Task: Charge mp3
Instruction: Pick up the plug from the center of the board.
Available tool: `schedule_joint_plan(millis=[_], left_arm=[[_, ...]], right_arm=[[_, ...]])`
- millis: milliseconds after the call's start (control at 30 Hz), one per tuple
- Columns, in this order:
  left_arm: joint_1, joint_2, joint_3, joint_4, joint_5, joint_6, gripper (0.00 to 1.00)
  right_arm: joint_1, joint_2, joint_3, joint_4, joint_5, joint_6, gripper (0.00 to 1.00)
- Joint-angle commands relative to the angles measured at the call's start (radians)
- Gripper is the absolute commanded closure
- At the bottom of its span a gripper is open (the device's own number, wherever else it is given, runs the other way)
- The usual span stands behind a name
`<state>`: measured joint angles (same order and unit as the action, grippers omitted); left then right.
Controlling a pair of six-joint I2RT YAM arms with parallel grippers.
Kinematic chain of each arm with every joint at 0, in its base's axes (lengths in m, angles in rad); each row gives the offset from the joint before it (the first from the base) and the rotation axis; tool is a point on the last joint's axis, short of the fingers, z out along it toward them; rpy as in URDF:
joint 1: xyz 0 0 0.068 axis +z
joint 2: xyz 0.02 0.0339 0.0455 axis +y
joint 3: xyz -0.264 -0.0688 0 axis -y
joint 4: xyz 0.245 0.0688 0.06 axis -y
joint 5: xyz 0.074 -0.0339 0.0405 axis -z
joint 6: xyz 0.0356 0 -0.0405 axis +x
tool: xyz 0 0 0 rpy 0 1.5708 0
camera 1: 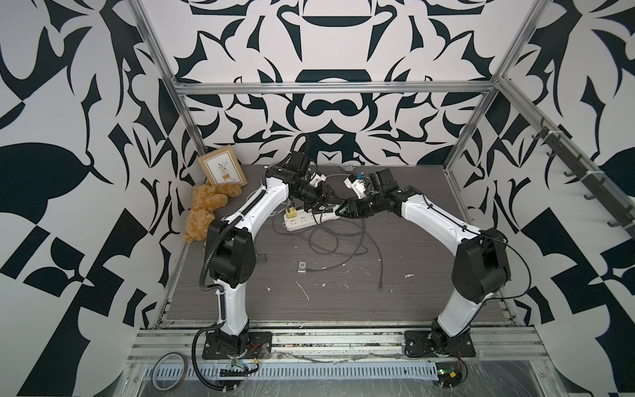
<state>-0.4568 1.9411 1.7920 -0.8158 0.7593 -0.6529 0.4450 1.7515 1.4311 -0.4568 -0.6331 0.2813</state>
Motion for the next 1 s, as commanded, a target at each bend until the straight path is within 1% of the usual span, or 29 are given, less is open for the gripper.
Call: schedule_joint_plan(millis=[0, 100, 433, 500, 767, 800, 867, 900, 967], left_arm=[[-0.006, 0.021, -0.020, -0.037, 0.025, -0.007, 0.51], [-0.006, 0.034, -0.017, -0.039, 0.023, -0.012, 0.58], [-0.005, 0.063, 0.010, -0.058, -0.018, -0.018, 0.67], [-0.005, 0.065, 0.012, -0.056, -0.031, -0.022, 0.70], [-0.003, 0.065, 0.003, -0.024, -0.039, -0.050, 0.99], [-0.003, 0.064, 0.004, -0.021, -0.038, -0.052, 1.00], [-0.002, 0.064, 0.005, -0.019, -0.030, -0.062, 1.00], [0.001, 0.064, 0.005, -0.020, -0.025, -0.062, 1.00], [0.008, 0.062, 0.003, -0.025, -0.014, -0.063, 1.00]], right_arm=[[0.016, -0.007, 0.057, 0.023, -0.010, -0.024, 0.99], [0.024, -0.001, 0.065, 0.020, -0.010, -0.031, 1.00], [0.054, 0.006, 0.073, 0.010, -0.027, -0.052, 1.00], [0.059, 0.008, 0.072, 0.010, -0.029, -0.052, 1.00], [0.062, 0.002, 0.057, 0.017, -0.020, -0.056, 0.99], [0.063, -0.003, 0.050, 0.024, -0.015, -0.056, 0.93], [0.063, -0.027, 0.029, 0.039, 0.002, -0.059, 0.73], [0.063, -0.043, 0.011, 0.045, 0.011, -0.069, 0.66], [0.062, -0.102, -0.051, 0.069, 0.063, -0.100, 0.57]])
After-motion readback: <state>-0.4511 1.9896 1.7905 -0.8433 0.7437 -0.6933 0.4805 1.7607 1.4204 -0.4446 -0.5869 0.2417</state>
